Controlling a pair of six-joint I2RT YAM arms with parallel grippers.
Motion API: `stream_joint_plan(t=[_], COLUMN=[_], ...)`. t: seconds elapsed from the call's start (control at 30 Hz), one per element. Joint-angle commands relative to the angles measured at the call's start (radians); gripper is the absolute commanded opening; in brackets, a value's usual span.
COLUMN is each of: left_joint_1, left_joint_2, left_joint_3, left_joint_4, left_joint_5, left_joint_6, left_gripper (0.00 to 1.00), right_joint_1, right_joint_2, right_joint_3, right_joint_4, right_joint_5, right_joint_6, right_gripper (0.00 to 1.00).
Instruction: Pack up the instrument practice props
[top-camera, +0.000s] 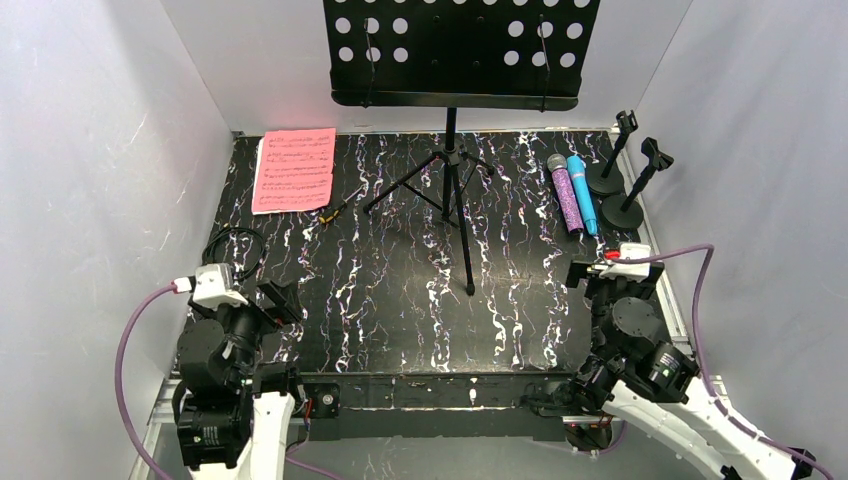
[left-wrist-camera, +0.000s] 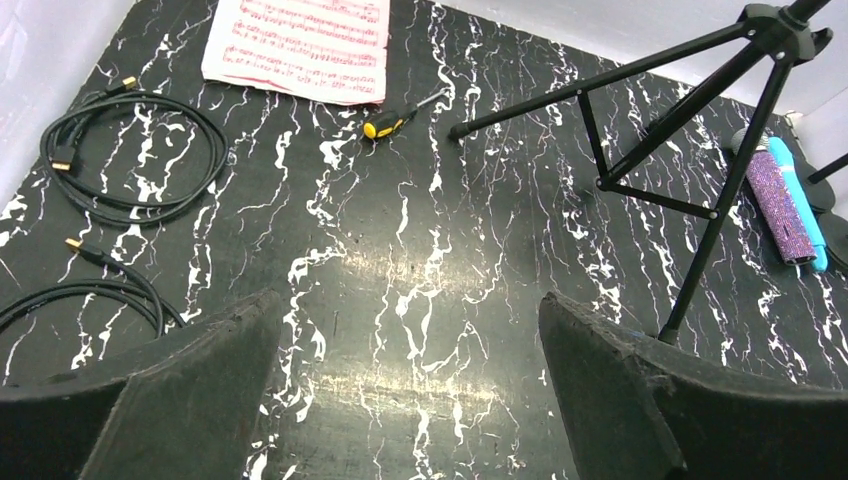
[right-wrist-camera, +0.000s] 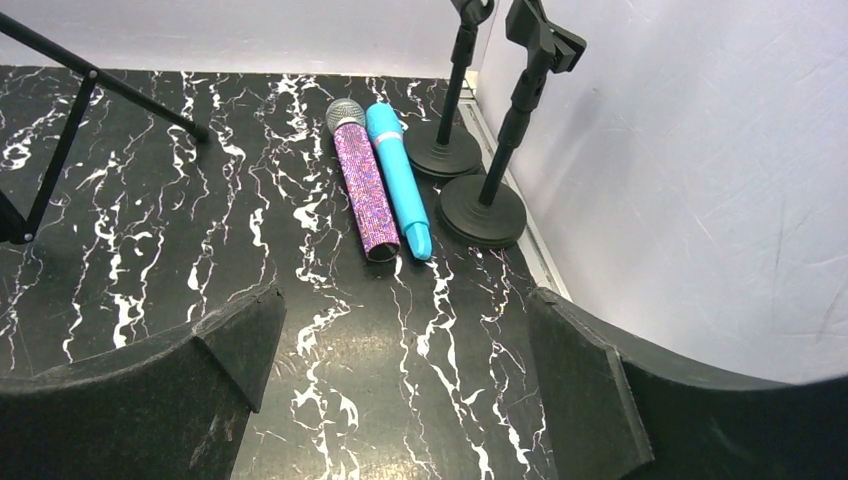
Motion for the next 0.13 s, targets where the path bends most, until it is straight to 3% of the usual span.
stream_joint_plan(t=[0.0,0.1], left_joint_1=[-0.008,-0.007], left_joint_2=[0.014,0.025], left_joint_3=[-0.039,-0.054], left_joint_4=[0.046,0.053], left_joint_5=[-0.012,-0.012], left_joint_6=[-0.021,-0.025], left_gripper=[0.98,0.98], right_joint_1=[-0.001,-0.002], right_joint_2=[0.032,0.049], right_joint_3=[0.014,0.014], right_joint_4=[0.025,0.019], right_joint_5=[-0.001,-0.021], right_joint_6=[0.019,0.015], right_gripper=[0.99,0.99])
